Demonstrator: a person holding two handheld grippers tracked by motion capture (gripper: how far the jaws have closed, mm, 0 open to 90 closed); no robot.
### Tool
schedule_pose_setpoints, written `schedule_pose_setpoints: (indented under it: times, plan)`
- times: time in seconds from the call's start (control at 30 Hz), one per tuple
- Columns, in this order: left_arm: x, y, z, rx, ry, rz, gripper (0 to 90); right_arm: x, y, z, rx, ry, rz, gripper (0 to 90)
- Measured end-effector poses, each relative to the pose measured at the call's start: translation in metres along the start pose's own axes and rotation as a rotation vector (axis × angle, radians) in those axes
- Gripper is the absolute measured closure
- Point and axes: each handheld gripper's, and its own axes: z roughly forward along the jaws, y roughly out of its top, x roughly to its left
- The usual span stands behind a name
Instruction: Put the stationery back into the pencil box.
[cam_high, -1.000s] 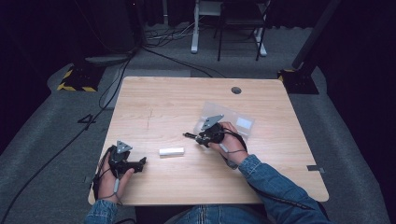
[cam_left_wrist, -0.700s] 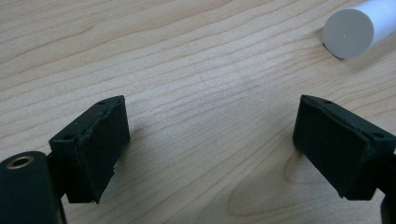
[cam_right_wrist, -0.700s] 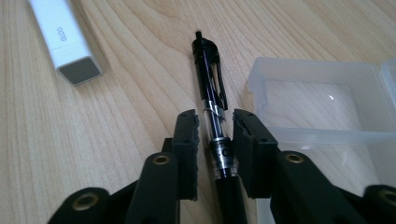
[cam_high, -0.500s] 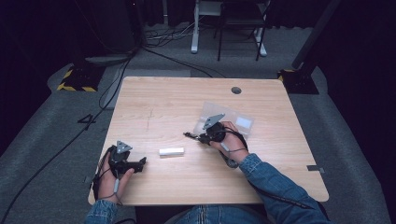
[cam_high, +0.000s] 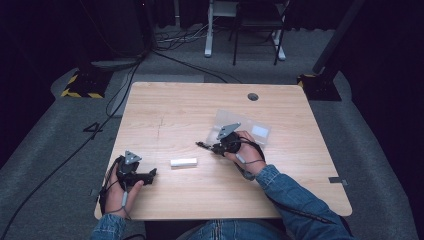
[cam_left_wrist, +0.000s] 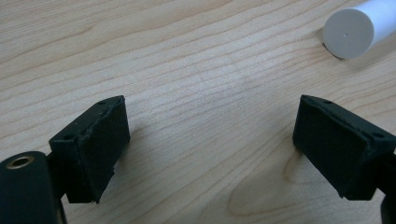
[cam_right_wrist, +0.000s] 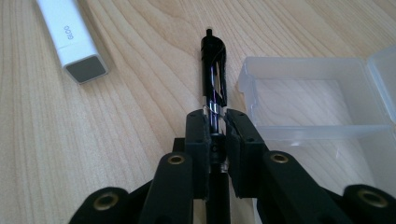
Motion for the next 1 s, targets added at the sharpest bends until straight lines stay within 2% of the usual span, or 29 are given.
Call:
schedule_pose_setpoints:
  times: [0.13, 0.47, 0.63, 1.0]
  plan:
    - [0.000, 0.000, 0.000, 0.000, 0.000, 0.001, 11.2, 0.002, 0.001, 0.000, 0.008, -0.005, -0.024, 79.8]
    - [0.000, 0.000, 0.000, 0.000, 0.000, 0.000, 11.2, 0.005, 0.009, -0.013, -0.028, -0.003, -0.023, 79.8]
    - [0.000, 0.000, 0.000, 0.000, 0.000, 0.001, 11.2, 0.008, 0.015, -0.024, -0.057, 0.001, -0.024, 79.8]
    - [0.000, 0.000, 0.000, 0.000, -0.003, -0.002, 11.0, 0.013, 0.024, -0.053, -0.107, -0.011, -0.061, 79.8]
